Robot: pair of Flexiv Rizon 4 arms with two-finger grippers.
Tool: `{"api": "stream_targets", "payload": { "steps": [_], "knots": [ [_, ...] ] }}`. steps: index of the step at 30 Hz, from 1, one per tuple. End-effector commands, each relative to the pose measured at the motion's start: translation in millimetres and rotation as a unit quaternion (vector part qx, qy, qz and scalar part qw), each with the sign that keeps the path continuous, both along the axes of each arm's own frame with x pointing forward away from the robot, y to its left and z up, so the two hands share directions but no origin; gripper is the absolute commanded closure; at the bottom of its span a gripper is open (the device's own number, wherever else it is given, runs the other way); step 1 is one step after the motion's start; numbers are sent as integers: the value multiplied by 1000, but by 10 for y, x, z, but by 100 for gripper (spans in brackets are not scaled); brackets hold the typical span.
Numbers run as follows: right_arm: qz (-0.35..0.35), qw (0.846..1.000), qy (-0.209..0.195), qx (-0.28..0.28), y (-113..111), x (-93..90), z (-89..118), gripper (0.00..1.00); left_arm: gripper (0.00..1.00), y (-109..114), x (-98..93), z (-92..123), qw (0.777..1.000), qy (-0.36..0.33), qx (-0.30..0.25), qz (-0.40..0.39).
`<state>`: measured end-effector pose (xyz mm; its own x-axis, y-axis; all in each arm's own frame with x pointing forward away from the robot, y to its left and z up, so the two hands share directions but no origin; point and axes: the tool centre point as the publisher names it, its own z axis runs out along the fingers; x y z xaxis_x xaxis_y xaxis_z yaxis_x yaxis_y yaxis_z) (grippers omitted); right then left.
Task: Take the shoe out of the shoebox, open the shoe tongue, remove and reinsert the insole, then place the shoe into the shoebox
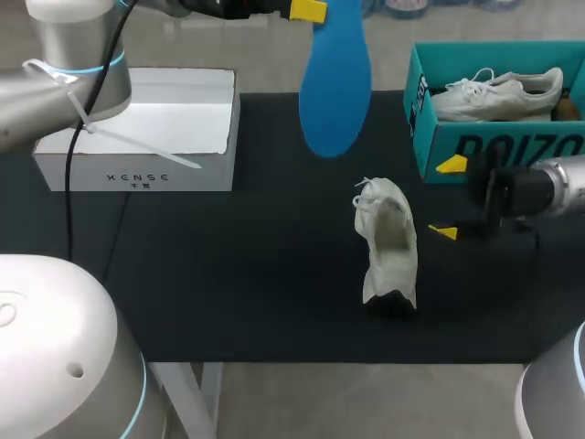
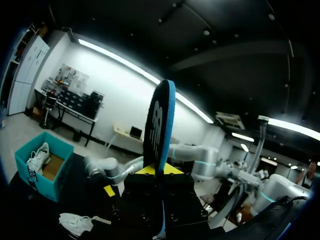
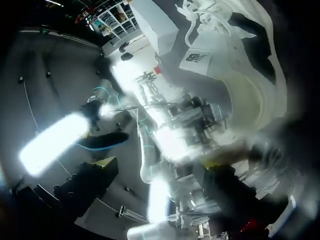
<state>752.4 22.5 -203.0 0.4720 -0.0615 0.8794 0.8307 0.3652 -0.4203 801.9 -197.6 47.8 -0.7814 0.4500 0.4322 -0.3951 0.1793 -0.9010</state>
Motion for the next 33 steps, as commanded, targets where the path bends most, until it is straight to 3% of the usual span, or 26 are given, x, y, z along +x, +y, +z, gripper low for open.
{"api": "stream_targets", "payload": {
  "steps": [1,9,13,18,27,33],
  "knots": [
    [-22,996,-82,14,51,-37,13,0,100,1,-10,0,1000,0,1,1],
    [-68,991,-107,-40,49,-129,74,0,100,1,-10,0,1000,0,1,1],
    [-92,990,-93,-45,87,-114,58,0,100,1,-10,0,1000,0,1,1],
    [-134,984,-90,-77,276,-44,34,0,100,1,-10,0,1000,0,1,1],
    [-122,980,-114,-105,621,109,90,0,100,1,-10,0,1000,0,1,1],
    [-122,977,-122,-121,709,297,38,0,100,1,-10,0,1000,0,1,1]
  ]
}}
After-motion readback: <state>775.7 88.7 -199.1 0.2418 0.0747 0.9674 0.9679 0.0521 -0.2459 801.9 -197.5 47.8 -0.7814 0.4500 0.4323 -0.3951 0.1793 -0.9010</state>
